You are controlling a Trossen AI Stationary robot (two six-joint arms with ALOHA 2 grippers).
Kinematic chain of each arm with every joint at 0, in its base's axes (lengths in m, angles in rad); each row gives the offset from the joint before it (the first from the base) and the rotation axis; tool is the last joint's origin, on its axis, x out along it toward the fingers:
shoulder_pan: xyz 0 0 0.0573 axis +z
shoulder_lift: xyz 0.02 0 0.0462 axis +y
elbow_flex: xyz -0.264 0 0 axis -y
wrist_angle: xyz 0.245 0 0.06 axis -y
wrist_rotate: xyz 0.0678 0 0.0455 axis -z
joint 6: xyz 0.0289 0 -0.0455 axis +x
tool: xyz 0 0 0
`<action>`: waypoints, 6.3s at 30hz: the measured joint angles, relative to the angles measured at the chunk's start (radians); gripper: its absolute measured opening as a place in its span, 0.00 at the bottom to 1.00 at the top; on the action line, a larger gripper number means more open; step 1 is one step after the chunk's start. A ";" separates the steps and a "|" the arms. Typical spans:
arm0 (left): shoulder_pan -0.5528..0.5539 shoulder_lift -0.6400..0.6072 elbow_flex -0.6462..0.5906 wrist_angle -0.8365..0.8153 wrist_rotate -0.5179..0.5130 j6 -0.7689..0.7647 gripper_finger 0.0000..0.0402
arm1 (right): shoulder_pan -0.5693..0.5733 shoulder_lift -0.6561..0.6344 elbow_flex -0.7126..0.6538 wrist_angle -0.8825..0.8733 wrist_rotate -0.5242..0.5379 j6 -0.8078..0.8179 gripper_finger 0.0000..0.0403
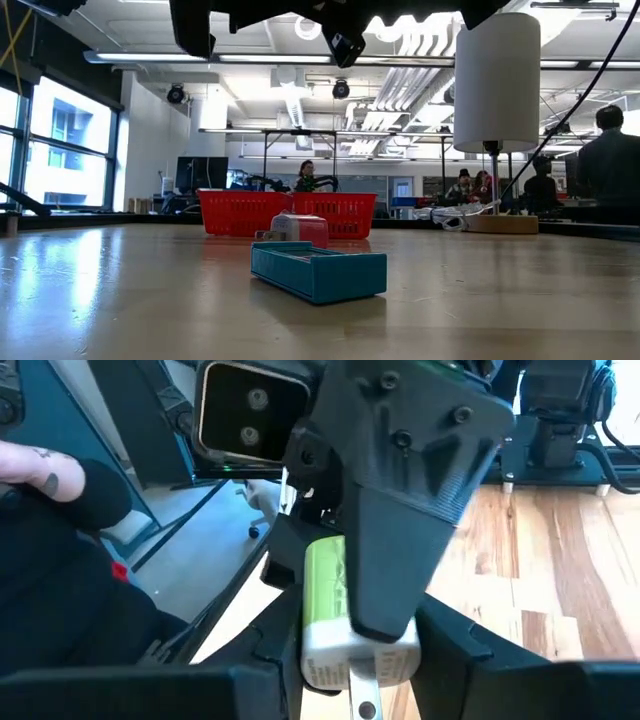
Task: Pick & Place Office items
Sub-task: Put the green charger adapter into the left red bin
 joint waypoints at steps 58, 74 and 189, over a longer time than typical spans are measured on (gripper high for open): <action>-0.145 -0.102 -0.001 -0.090 -0.356 -0.302 0.40 | 0.057 -0.137 -0.002 -0.262 0.406 -0.085 0.29; 0.119 -0.389 -0.001 -0.708 0.243 -1.150 0.22 | 0.131 -0.137 -0.002 -0.279 0.509 -0.111 0.29; 0.025 0.088 0.000 0.205 -0.061 0.531 0.63 | 0.113 -0.132 0.000 -0.267 0.387 -0.057 0.29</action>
